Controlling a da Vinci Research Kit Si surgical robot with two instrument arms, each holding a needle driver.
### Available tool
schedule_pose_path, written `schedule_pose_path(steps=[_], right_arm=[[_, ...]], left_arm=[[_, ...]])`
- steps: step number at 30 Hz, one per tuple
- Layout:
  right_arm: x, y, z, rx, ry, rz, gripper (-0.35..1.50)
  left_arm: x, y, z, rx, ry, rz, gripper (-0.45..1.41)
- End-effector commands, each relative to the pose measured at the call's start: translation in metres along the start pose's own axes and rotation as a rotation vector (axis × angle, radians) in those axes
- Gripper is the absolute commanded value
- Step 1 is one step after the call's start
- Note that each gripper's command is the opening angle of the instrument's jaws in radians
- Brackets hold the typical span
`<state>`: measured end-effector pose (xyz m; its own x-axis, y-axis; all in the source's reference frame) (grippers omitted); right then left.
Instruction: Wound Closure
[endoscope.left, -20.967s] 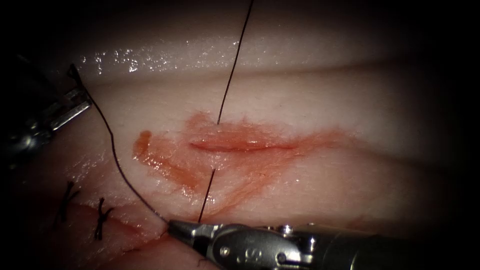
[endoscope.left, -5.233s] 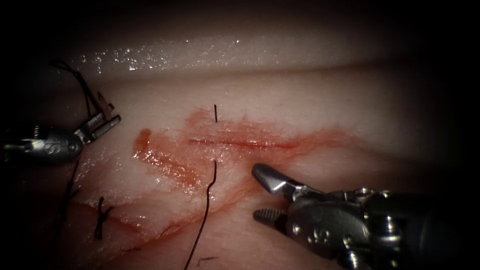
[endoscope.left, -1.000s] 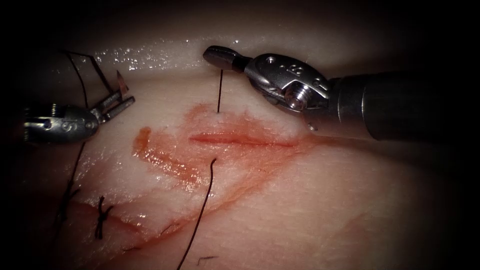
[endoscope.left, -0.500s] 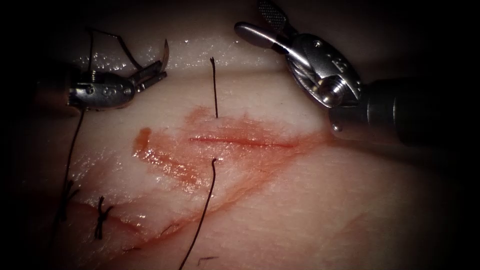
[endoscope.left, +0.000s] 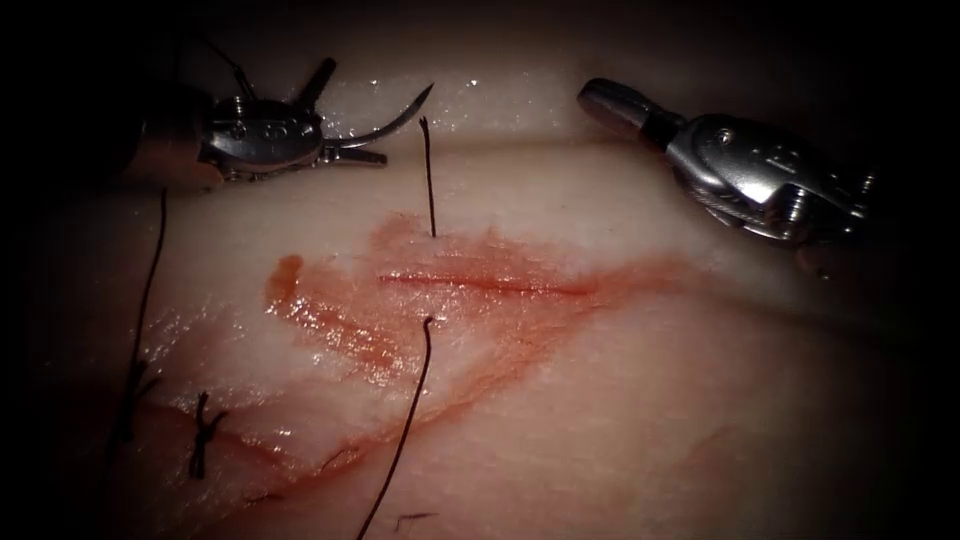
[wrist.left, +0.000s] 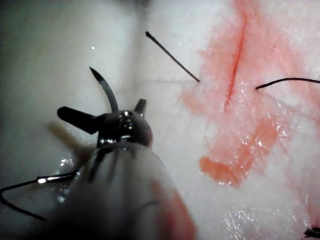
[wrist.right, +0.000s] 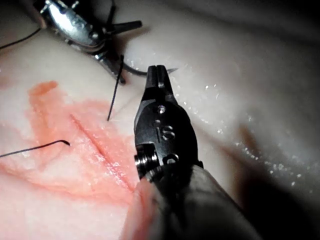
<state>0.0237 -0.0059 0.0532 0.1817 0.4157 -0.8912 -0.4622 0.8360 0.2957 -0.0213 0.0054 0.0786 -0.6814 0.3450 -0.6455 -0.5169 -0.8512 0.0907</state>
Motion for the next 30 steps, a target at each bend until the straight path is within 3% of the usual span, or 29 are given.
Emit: schedule_pose_path(steps=[1, 4, 9, 11, 18, 22, 24, 27, 30], right_arm=[[-0.0002, -0.0002, 0.0012, 0.006, 0.007, -0.003, -0.35], [-0.0005, -0.0005, 0.0014, 0.024, 0.021, -0.012, -0.35], [-0.0016, -0.0013, 0.0016, 0.042, 0.001, -0.033, -0.35], [-0.0021, -0.0016, 0.0016, 0.049, -0.01, -0.042, -0.35], [-0.0036, -0.0021, 0.0019, 0.079, -0.023, -0.018, -0.35], [-0.0037, -0.0024, 0.002, 0.085, -0.043, 0.025, -0.35], [-0.0037, -0.0026, 0.002, 0.087, -0.042, 0.055, -0.35], [-0.0036, -0.0028, 0.0019, 0.09, -0.047, 0.097, -0.35], [-0.0036, -0.003, 0.002, 0.088, -0.048, 0.15, -0.35]], left_arm=[[0.0003, 0.0003, 0.0004, 0.0, -0.001, -0.001, 1.31], [0.0011, 0.0004, -0.0009, 0.0, -0.002, -0.02, 1.31], [0.0032, 0.0015, -0.0048, 0.015, 0.067, -0.059, 1.04], [0.004, 0.0024, -0.0062, -0.009, 0.084, -0.088, 1.03], [0.0059, 0.0084, -0.0118, -0.186, 0.177, -0.322, 0.98], [0.0072, 0.013, -0.0157, -0.39, 0.23, -0.571, 0.98], [0.0077, 0.015, -0.0172, -0.442, 0.233, -0.636, 0.98], [0.0081, 0.0165, -0.0183, -0.471, 0.235, -0.668, 0.99], [0.0084, 0.0187, -0.0195, -0.493, 0.181, -0.674, 1.04]])
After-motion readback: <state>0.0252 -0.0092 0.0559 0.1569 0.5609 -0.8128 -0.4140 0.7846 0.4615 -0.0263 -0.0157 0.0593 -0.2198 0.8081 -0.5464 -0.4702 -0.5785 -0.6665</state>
